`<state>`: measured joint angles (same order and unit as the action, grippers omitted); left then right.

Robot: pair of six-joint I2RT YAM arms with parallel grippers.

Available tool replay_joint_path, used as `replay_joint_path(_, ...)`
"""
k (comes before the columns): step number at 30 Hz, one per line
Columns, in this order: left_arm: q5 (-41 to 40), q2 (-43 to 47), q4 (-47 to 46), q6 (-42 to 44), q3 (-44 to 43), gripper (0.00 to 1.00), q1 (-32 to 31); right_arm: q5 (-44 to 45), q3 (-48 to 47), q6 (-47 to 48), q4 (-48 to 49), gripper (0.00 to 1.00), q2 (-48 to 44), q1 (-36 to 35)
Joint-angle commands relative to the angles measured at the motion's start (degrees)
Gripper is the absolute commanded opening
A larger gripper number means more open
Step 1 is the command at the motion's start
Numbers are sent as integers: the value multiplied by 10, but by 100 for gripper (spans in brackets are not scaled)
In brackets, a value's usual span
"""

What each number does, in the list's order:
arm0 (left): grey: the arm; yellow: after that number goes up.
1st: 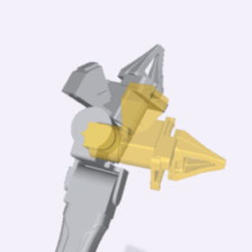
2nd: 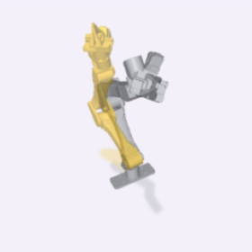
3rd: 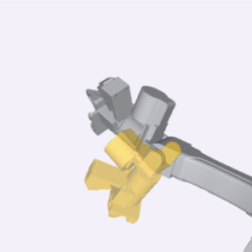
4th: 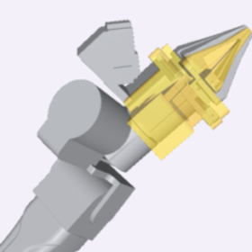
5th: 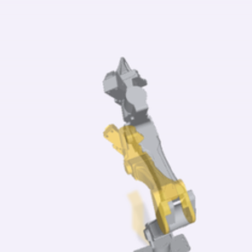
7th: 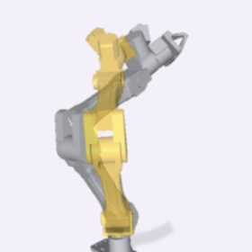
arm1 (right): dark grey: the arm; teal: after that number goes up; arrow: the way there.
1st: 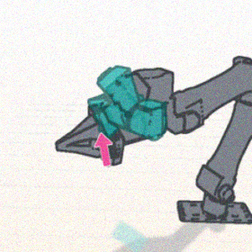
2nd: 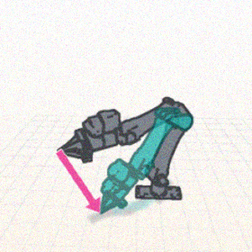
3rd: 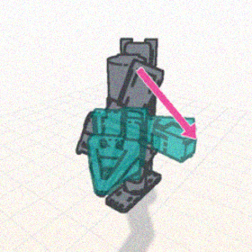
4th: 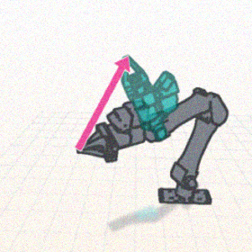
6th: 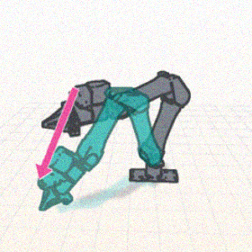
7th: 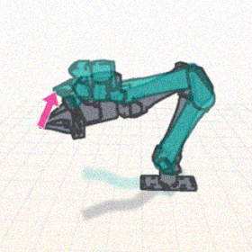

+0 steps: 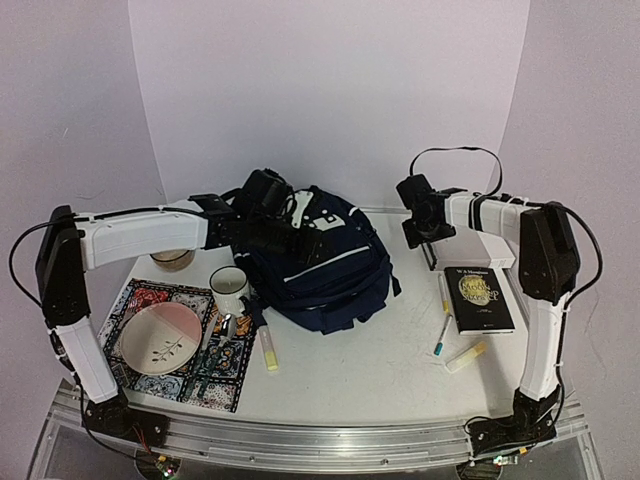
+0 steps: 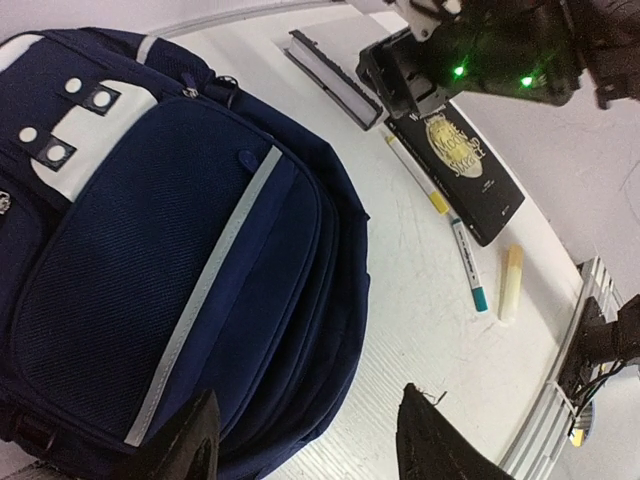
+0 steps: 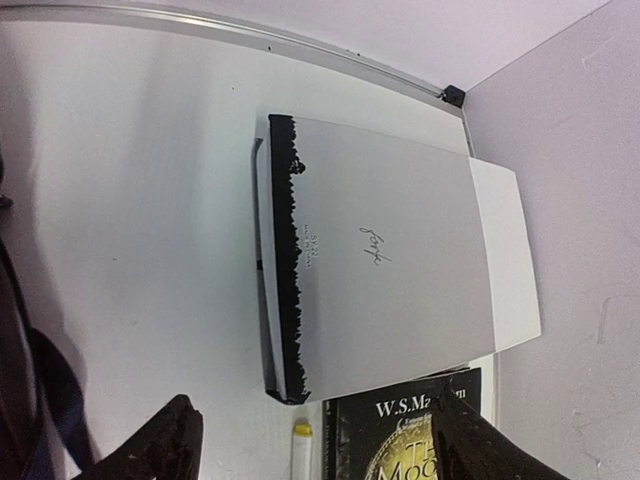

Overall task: Pack the student bag
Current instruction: Place the largest pocket of the bag in the student bag, then pick up the book from the corner of the board.

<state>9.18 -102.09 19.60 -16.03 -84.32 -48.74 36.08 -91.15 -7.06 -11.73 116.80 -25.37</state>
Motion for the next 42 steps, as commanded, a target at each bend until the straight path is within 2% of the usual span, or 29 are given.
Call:
replay_joint_path(1, -41, 62, -19, -46, 28, 64, 11, 49, -46, 37, -22, 73, 49, 6)
replay_joint_path(4, -68, 87, -19, -54, 49, 71, 13, 58, -67, 47, -22, 67, 85, 8)
replay_joint_path(10, -71, 108, -19, -81, 69, 83, 27, 85, -94, 65, -22, 55, 134, 13)
replay_joint_path(18, -106, 123, -13, -81, 86, 87, 29, 101, -109, 91, -22, 43, 183, 24)
replay_joint_path(24, -115, 133, -8, -82, 94, 89, 29, 126, -130, 103, -23, 30, 207, 27)
replay_joint_path(32, -111, 122, -6, -102, 91, 89, 30, 139, -114, 119, -23, 0, 173, 26)
replay_joint_path(42, -108, 115, -6, -138, 83, 89, 42, 121, -42, 136, -18, 0, 44, 9)
